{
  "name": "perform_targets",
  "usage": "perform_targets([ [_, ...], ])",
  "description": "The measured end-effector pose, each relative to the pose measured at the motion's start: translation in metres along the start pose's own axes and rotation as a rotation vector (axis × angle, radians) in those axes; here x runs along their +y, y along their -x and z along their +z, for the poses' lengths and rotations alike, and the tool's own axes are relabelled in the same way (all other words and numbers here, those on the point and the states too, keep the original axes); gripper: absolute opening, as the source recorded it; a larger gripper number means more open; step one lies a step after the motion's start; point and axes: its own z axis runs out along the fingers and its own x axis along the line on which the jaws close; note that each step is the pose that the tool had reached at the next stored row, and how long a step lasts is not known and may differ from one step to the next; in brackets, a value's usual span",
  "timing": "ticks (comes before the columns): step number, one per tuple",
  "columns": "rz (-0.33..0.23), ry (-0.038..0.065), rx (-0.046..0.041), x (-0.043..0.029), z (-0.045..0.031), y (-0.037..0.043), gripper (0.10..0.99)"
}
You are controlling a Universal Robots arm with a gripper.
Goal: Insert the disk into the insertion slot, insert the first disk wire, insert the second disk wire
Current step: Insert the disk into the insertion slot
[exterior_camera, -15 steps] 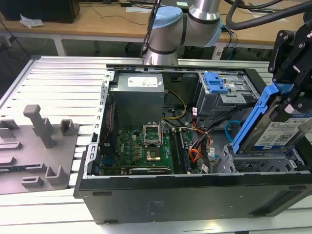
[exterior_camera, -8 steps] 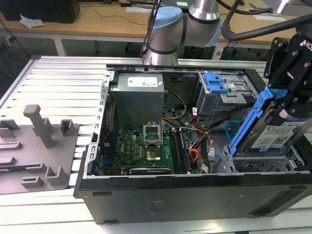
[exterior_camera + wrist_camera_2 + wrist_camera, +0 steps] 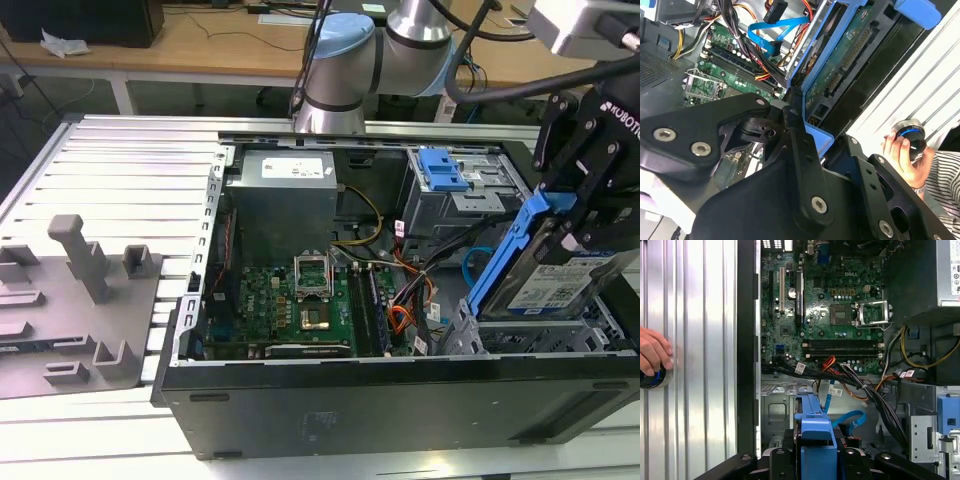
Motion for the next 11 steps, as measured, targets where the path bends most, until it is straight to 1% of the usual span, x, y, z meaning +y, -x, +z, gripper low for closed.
perform_targets([
  [2, 0.0, 0.0, 0.0, -0.0001, 0.0029, -0.0001, 0.369],
  [3, 0.0, 0.0, 0.0001, -0.0002, 0.0057, -0.0001, 0.369],
  [11, 0.0, 0.0, 0.0, -0.0006, 0.0152, -0.0003, 0.369],
])
